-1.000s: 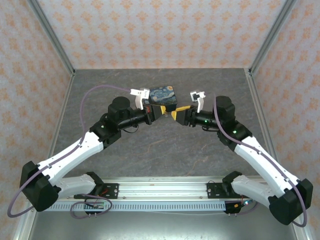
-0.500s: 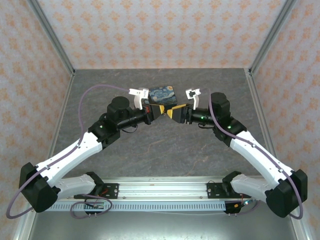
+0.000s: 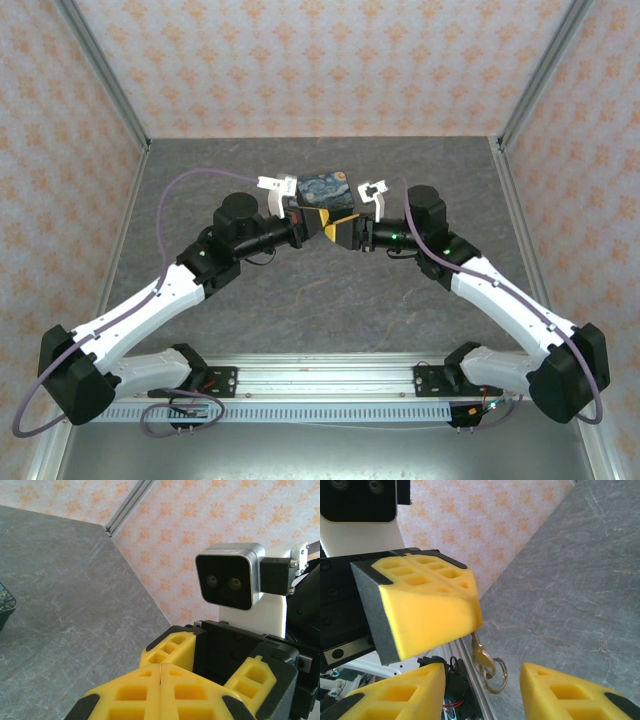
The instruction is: Unlock a padlock with a key
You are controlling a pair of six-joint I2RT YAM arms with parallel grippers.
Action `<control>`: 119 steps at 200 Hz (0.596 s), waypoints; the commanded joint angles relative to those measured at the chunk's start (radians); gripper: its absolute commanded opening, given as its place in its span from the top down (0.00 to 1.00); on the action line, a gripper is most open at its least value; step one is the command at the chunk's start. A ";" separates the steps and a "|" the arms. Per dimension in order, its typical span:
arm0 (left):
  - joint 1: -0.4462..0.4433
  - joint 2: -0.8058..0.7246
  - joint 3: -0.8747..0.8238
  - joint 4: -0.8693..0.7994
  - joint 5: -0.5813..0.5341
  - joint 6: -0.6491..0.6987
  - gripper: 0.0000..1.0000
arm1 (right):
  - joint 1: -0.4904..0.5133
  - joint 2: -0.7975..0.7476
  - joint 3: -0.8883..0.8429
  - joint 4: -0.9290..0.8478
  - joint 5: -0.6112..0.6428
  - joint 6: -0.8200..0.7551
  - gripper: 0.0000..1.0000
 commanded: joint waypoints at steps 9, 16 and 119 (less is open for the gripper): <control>-0.011 -0.017 0.013 0.039 -0.002 -0.010 1.00 | 0.003 -0.016 0.011 0.041 0.001 -0.011 0.62; -0.011 -0.018 0.012 0.037 -0.004 -0.009 1.00 | 0.002 -0.019 0.009 0.042 0.007 -0.011 0.64; -0.012 -0.023 0.004 0.028 -0.009 -0.006 1.00 | 0.003 -0.032 0.017 0.025 0.035 -0.021 1.00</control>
